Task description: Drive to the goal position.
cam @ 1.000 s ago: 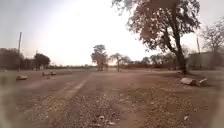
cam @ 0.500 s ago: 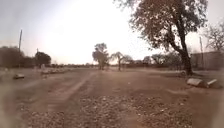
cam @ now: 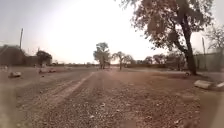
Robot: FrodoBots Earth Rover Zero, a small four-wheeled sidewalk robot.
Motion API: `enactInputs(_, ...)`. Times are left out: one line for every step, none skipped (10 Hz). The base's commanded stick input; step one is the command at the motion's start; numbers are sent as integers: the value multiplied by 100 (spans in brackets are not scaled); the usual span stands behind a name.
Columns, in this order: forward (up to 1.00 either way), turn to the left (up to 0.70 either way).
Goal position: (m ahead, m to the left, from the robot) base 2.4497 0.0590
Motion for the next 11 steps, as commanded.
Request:
enactInputs(70, 0)
enactInputs(70, 0)
enactInputs(70, 0)
enactInputs(70, 0)
enactInputs(70, 0)
enactInputs(70, 0)
enactInputs(70, 0)
enactInputs(70, 0)
enactInputs(70, 0)
enactInputs(70, 0)
enactInputs(70, 0)
